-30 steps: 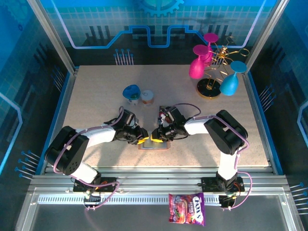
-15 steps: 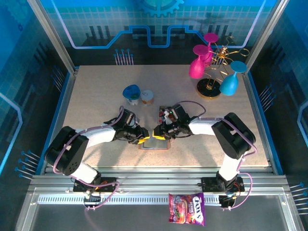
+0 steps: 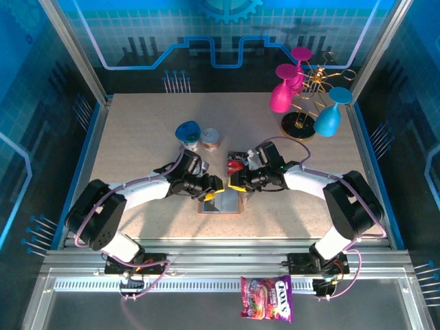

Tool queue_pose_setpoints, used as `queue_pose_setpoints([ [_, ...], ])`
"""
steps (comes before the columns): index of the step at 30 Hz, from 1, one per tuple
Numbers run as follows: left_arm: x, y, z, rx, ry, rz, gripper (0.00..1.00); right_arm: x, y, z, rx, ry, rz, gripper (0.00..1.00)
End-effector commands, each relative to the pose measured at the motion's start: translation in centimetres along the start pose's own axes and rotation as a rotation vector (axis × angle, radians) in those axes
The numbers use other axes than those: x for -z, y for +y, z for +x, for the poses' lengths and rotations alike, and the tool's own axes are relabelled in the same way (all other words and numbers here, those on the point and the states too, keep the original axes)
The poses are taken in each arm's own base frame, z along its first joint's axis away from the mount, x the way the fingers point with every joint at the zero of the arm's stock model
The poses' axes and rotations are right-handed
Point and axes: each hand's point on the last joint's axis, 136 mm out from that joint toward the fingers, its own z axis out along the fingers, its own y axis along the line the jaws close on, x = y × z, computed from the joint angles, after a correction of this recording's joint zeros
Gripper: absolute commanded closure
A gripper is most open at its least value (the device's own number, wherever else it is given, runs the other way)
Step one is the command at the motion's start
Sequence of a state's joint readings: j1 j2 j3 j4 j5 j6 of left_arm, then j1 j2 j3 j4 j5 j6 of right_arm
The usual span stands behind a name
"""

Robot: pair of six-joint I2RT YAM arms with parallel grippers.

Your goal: Take the credit cards out of the card holder

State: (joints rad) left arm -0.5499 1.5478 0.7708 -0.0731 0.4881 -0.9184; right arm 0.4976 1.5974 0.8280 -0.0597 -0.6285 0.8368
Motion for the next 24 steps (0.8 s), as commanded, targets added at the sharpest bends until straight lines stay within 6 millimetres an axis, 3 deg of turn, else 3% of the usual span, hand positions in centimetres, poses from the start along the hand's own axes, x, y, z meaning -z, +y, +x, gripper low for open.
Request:
queue_pose_setpoints([
  [1, -0.8, -0.7, 0.6, -0.008, 0.043, 0.001, 0.47, 1.0, -0.5, 0.4, -0.001, -0.006, 0.018, 0.71],
  [7, -2.0, -0.6, 0.7, -0.011, 0.068, -0.021, 0.38, 2.0, -0.7, 0.7, -0.003, -0.023, 0.026, 0.71],
  [24, -4.1, -1.0, 1.0, -0.015, 0.118, -0.027, 0.36, 4.3, -1.9, 0.6, -0.016, -0.062, 0.055, 0.71],
])
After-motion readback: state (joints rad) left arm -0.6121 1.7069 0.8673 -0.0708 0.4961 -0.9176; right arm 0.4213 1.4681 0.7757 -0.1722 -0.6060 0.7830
